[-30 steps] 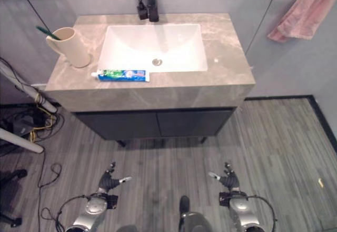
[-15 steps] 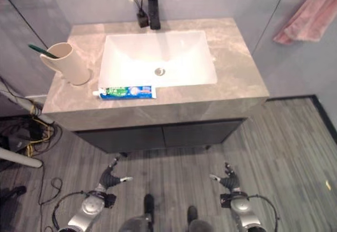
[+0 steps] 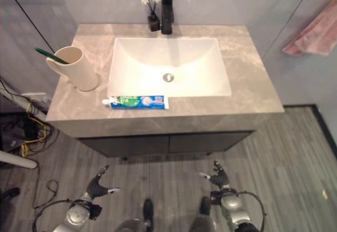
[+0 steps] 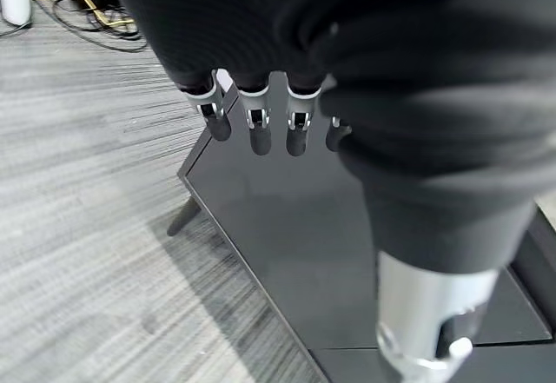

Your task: Put brush and paste in cup on sink, flatten towel.

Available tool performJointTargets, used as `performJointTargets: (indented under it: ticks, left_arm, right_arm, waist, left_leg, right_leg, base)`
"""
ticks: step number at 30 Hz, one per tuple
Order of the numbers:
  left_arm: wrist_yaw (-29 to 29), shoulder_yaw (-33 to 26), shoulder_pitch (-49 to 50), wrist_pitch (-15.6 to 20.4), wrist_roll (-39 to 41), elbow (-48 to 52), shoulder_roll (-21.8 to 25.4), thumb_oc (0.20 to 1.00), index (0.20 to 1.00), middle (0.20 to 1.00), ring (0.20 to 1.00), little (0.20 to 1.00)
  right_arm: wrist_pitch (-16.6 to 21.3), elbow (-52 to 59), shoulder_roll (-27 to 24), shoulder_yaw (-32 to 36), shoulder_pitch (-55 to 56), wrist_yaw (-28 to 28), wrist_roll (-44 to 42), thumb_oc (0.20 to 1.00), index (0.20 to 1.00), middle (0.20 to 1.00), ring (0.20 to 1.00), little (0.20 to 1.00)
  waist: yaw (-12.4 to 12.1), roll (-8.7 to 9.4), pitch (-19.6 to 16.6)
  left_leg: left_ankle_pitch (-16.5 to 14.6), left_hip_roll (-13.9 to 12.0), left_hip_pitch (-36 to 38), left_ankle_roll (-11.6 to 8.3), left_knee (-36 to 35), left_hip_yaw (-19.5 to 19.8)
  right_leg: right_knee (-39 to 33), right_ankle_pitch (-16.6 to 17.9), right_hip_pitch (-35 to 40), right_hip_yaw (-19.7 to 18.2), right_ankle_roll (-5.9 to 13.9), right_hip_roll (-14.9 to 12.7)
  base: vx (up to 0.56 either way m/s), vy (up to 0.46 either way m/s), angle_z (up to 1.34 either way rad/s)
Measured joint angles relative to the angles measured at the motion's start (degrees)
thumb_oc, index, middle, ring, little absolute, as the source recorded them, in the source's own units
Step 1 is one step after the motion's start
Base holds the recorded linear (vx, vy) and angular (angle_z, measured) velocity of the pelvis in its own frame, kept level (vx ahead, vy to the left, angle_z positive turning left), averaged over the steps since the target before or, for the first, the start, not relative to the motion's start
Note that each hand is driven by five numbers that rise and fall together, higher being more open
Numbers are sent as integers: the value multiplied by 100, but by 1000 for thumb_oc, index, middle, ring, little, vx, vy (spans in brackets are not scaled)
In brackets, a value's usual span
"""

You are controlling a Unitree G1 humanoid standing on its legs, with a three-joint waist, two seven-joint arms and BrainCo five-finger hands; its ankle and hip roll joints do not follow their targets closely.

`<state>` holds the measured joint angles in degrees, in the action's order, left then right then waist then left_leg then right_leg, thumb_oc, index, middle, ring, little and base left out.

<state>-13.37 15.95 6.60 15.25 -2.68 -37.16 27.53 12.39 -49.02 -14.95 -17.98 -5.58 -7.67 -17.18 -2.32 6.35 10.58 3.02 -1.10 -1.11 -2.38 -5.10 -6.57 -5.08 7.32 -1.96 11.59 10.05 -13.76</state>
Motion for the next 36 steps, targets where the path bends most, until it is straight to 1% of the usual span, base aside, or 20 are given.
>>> performJointTargets:
  ticks: [1, 2, 3, 4, 7, 10, 11, 13, 14, 16, 18, 20, 23, 27, 29, 30, 31, 33, 34, 36]
  left_arm:
    - [1, -6, 113, 44, 4, 109, -16, 1000, 1000, 1000, 1000, 1000]
    - [1, -4, 240, 142, 1, 279, -16, 1000, 1000, 1000, 1000, 1000]
    - [-2, -6, 283, 199, 2, 376, -17, 1000, 1000, 1000, 1000, 1000]
    - [-16, -8, 351, 217, 3, 442, -20, 1000, 1000, 1000, 1000, 1000]
    - [-58, -21, 558, 301, -2, 916, 149, 1000, 1000, 1000, 1000, 1000]
    - [-145, -204, 836, 482, -17, 1727, 528, 1000, 1000, 1000, 1000, 1000]
    - [-151, -300, 974, 573, -17, 2121, 830, 1000, 1000, 1000, 1000, 1000]
    - [-136, -606, 1147, 625, -3, 2744, 1258, 1000, 1000, 1000, 1000, 1000]
    - [-138, -833, 1219, 728, 70, 2959, 1337, 1000, 1000, 1000, 1000, 1000]
    - [50, -1198, 1291, 772, 625, 3494, 1440, 1000, 1000, 1000, 1000, 1000]
    - [254, -1416, 1389, 816, 869, 4126, 1951, 1000, 1000, 1000, 1000, 1000]
    - [416, -1842, 1374, 876, 1046, 4556, 2384, 1000, 1000, 1000, 1000, 1000]
    - [528, -2164, 1020, 986, 1391, 4728, 2418, 1000, 1000, 1000, 1000, 1000]
    - [677, -2063, 573, 1015, 1632, 4766, 2412, 1000, 1000, 1000, 1000, 1000]
    - [752, -1942, 210, 1016, 1634, 4738, 2418, 1000, 1000, 1000, 1000, 1000]
    - [788, -1935, -41, 1016, 1633, 4698, 2436, 1000, 1000, 1000, 1000, 1000]
    - [805, -1917, -149, 1016, 1634, 4675, 2449, 1000, 1000, 1000, 1000, 1000]
    - [818, -1770, -334, 1035, 1678, 4479, 2716, 1000, 1000, 1000, 1000, 1000]
    - [891, -1538, -500, 987, 1747, 4254, 2926, 1000, 1000, 1000, 1000, 1000]
    - [974, -1423, -599, 968, 1778, 4088, 2884, 1000, 1000, 1000, 1000, 1000]
  right_arm:
    - [19, 30, -65, 11, -32, 13, 0, 1000, 1000, 1000, 1000, 1000]
    - [23, -49, -175, 18, -36, 17, 0, 1000, 1000, 1000, 1000, 1000]
    - [19, -162, -248, 66, -23, 10, -1, 1000, 1000, 1000, 1000, 1000]
    - [17, -208, -300, 155, -22, 1, -8, 1000, 1000, 1000, 1000, 1000]
    - [38, -459, -340, 435, -63, -101, -108, 1000, 1000, 1000, 1000, 1000]
    - [40, -639, -352, 448, 0, -97, -231, 1000, 1000, 1000, 1000, 1000]
    - [44, -691, -352, 449, -2, -96, -232, 1000, 1000, 1000, 1000, 1000]
    - [46, -884, -364, 452, 56, -94, -226, 1000, 1000, 1000, 1000, 1000]
    - [43, -931, -367, 450, 53, -91, -223, 1000, 1000, 1000, 1000, 1000]
    - [35, -1038, -408, 447, 94, -84, -151, 1000, 1000, 1000, 1000, 1000]
    - [24, -1075, -424, 447, 141, -65, -112, 1000, 1000, 1000, 1000, 1000]
    - [26, -1052, -462, 462, 136, 26, -106, 1000, 1000, 1000, 1000, 1000]
    - [23, -1008, -499, 546, 148, 60, -106, 1000, 1000, 1000, 1000, 1000]
    - [3, -995, -515, 551, 132, 146, -104, 1000, 1000, 1000, 1000, 1000]
    - [-33, -1000, -516, 545, 72, 156, 1, 1000, 1000, 1000, 1000, 1000]
    - [-35, -978, -517, 489, 21, 159, 1, 1000, 1000, 1000, 1000, 1000]
    - [-36, -959, -515, 477, 61, 163, 0, 1000, 1000, 1000, 1000, 1000]
    - [-75, -703, -515, 424, 64, 190, 3, 1000, 1000, 1000, 1000, 1000]
    - [-90, -565, -511, 412, 3, 225, 3, 1000, 1000, 1000, 1000, 1000]
    - [-108, -521, -512, 376, -41, 271, 3, 1000, 1000, 1000, 1000, 1000]
  waist:
    - [4, -69, -6]
    - [-55, -152, -23]
    - [-70, -214, -36]
    - [-155, -282, -29]
    - [-317, -462, 0]
    - [-382, -614, -59]
    - [-445, -668, -57]
    - [-500, -757, -56]
    - [-517, -802, -79]
    - [-632, -918, -125]
    - [-648, -977, -139]
    - [-657, -1037, -186]
    - [-629, -1142, -260]
    - [-615, -1155, -274]
    - [-595, -1141, -282]
    - [-365, -1112, -301]
    - [-250, -1094, -303]
    - [-258, -1026, -336]
    - [-188, -1000, -332]
    - [62, -1001, -320]
  left_leg:
    - [30, -128, -37, -69, -1, 86]
    - [67, -314, -121, -191, -1, 203]
    - [100, -417, -200, -261, 0, 350]
    - [135, -506, -253, -307, 0, 438]
    - [195, -632, -353, -400, 0, 621]
    - [227, -634, -476, -438, 0, 825]
    - [238, -629, -496, -436, 0, 883]
    - [248, -591, -492, -425, 0, 953]
    - [248, -568, -495, -422, -1, 986]
    - [248, -511, -507, -407, -1, 1061]
    - [258, -475, -501, -394, 1, 1116]
    - [258, -454, -505, -393, 0, 1143]
    - [258, -423, -512, -392, 1, 1165]
    - [254, -442, -511, -392, 1, 1055]
    - [243, -448, -515, -379, 0, 912]
    - [243, -436, -548, -376, 0, 898]
    - [243, -429, -543, -375, 1, 875]
    - [218, -466, -580, -348, 0, 586]
    - [212, -472, -608, -347, -1, 398]
    - [214, -454, -608, -345, -2, 304]
  right_leg:
    - [-10, -28, 21, 48, -45, 136]
    - [-46, -94, 21, 212, -152, 317]
    - [-35, -144, 21, 352, -235, 441]
    - [-1, -162, 19, 446, -278, 544]
    - [-48, -213, 28, 627, -372, 675]
    - [-47, -268, 22, 807, -366, 681]
    - [-48, -279, 28, 835, -351, 668]
    - [-47, -284, 91, 935, -344, 635]
    - [-48, -301, 108, 957, -323, 613]
    - [-49, -294, 123, 997, -329, 560]
    - [-45, -303, 192, 1098, -317, 547]
    - [-47, -306, 203, 1122, -312, 518]
    - [-39, -302, 199, 1126, -301, 492]
    - [-4, -296, 143, 1054, -306, 502]
    - [-1, -258, 54, 910, -302, 494]
    - [-1, -236, -6, 874, -296, 482]
    - [0, -229, -37, 850, -291, 486]
    - [-2, -219, -216, 570, -280, 486]
    - [0, -88, -393, 376, -308, 493]
    - [1, -57, -425, 278, -300, 487]
  base:
    - [9, -148, 26]
    - [12, -138, 55]
    - [1, -122, 53]
    - [-10, -109, 40]
    - [-5, -92, 28]
    - [5, -44, 34]
    - [6, -23, 18]
    - [12, -16, 23]
    - [31, -14, 20]
    - [33, 0, 17]
    - [17, 14, 22]
    - [27, 10, 10]
    - [4, 5, 1]
    - [23, 23, -11]
    - [13, 28, -29]
    - [19, 60, -21]
    - [15, 48, -25]
    - [-5, 34, -65]
    - [-17, 40, -72]
    - [-9, 26, -34]
